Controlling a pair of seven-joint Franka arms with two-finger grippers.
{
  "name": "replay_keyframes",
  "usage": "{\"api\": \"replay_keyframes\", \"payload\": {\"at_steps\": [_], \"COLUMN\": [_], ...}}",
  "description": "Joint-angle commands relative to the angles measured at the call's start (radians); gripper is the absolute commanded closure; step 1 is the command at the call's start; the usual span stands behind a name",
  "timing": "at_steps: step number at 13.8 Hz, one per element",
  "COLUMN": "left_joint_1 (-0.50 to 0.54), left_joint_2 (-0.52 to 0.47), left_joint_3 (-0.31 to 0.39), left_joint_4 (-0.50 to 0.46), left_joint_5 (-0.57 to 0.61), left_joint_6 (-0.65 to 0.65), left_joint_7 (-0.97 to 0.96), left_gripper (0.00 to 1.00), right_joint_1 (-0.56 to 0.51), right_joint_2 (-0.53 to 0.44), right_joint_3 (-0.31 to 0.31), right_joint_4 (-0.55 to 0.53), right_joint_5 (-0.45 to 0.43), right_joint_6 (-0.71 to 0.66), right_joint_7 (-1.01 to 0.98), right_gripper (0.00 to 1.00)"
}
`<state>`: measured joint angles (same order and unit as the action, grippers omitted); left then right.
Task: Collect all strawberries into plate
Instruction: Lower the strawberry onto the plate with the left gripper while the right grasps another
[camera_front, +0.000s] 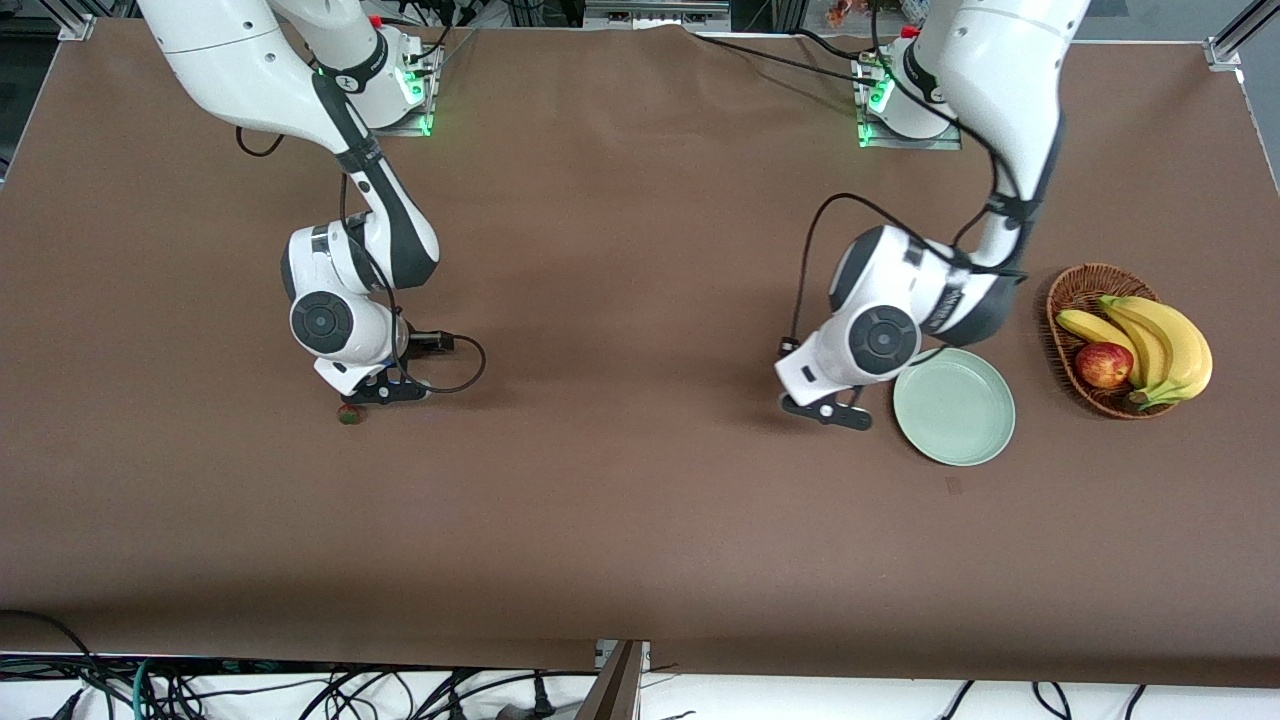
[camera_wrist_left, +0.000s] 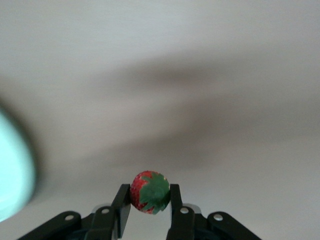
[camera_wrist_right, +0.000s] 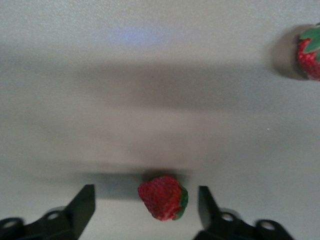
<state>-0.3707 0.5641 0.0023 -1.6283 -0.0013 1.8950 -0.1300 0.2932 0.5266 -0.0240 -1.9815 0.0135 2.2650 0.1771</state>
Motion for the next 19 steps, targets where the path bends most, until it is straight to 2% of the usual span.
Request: {"api": "replay_keyframes", "payload": {"at_steps": [1,3,4,6,8,11,12,14,16,17,18,19], "left_joint_1": [0.05,0.12,0.177,0.272,0.312,0.32,0.319,0.32,0.32,0.32,0.32,0.319], "left_joint_2": [-0.001,0.005,0.02,0.063,0.094,0.14,0.142,0.146,0.154,0.152,0.151,0.148], "left_joint_3": [-0.001,0.001,-0.001,-0.002,-0.004,-0.005,-0.004,-0.004,-0.004,-0.004,-0.004,-0.004], "left_joint_4": [0.05,0.045,0.05,0.048,0.036,0.038,0.038,0.038,0.042,0.044,0.047,0.05], "left_joint_5": [0.163,0.213,0.221,0.201,0.201,0.201,0.201,0.201,0.201,0.201,0.201,0.201], "left_joint_6": [-0.109,-0.114,-0.11,-0.052,-0.001,0.012,0.018,0.022,0.03,0.03,0.029,0.029], "left_joint_7": [0.059,0.163,0.255,0.438,0.486,0.486,0.486,0.486,0.486,0.486,0.486,0.484], "left_gripper": [0.98,0.97,0.9,0.9,0.9,0.89,0.84,0.77,0.74,0.53,0.13,0.0], "right_joint_1": [0.004,0.004,0.003,0.004,0.004,0.01,0.018,0.036,0.064,0.092,0.127,0.177], "right_joint_2": [-0.051,-0.053,-0.053,-0.053,-0.051,-0.04,-0.034,0.01,0.079,0.123,0.169,0.218], "right_joint_3": [-0.01,-0.016,-0.016,-0.016,-0.016,-0.007,0.002,0.062,0.139,0.168,0.185,0.191], "right_joint_4": [-0.06,-0.069,-0.071,-0.073,-0.062,0.018,0.057,0.156,0.274,0.344,0.412,0.493], "right_joint_5": [0.0,0.0,0.0,0.0,0.003,0.011,0.013,0.013,0.013,0.013,0.011,0.008], "right_joint_6": [0.018,0.018,0.018,0.019,0.019,0.016,0.015,0.018,0.018,0.018,0.019,0.021], "right_joint_7": [-0.04,-0.06,-0.064,-0.064,-0.064,-0.047,-0.038,0.077,0.285,0.403,0.514,0.609], "right_gripper": [0.39,0.42,0.48,0.64,0.8,0.83,0.84,0.83,0.83,0.83,0.83,0.83]}}
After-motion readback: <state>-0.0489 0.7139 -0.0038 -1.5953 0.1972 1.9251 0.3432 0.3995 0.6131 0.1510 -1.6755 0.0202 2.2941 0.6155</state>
